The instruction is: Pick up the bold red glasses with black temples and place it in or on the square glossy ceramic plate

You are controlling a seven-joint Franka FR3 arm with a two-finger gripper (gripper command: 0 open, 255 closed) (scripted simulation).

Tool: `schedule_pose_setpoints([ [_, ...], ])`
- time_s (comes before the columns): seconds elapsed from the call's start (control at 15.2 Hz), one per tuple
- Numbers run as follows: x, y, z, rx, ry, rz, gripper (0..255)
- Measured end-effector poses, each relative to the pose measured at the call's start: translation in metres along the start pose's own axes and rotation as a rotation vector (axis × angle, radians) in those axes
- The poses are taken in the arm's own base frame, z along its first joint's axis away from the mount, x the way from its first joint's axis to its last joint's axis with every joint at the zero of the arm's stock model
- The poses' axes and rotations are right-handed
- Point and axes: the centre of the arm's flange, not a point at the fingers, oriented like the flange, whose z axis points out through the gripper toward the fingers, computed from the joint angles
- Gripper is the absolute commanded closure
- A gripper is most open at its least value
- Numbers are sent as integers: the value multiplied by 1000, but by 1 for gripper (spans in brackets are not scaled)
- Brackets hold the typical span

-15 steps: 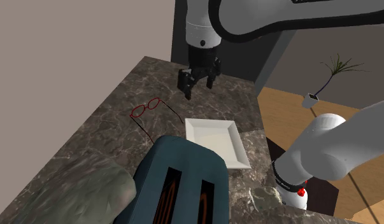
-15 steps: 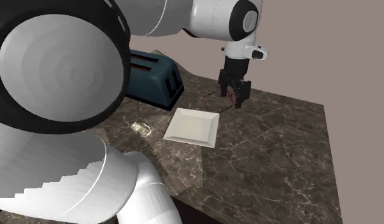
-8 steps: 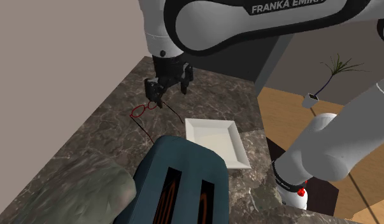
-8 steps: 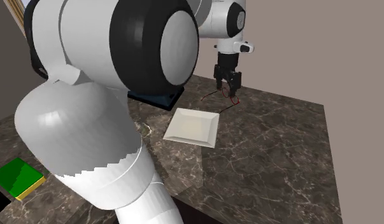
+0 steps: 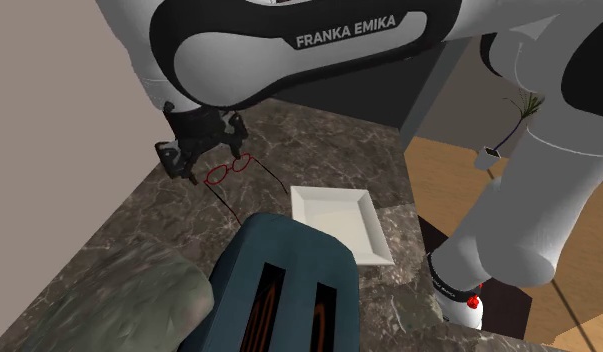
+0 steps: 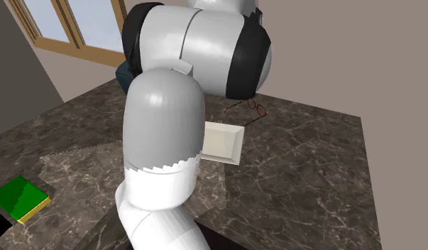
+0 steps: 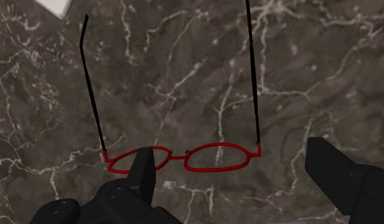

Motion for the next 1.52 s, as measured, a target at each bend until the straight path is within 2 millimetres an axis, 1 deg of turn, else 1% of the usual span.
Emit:
schedule_pose_setpoints([
  [0.07, 3, -14, 1, -6, 5, -3, 0],
  [0.13, 5, -20, 2, -10, 8, -4, 0],
  [0.26, 6, -26, 10, -13, 10, -5, 0],
  [0.66, 7, -28, 41, -15, 11, -4, 0],
  [1.06, 8, -28, 43, -14, 12, -4, 0],
  [1.12, 8, -28, 43, -14, 12, -4, 255],
  [1.52, 8, -28, 43, -14, 12, -4, 255],
])
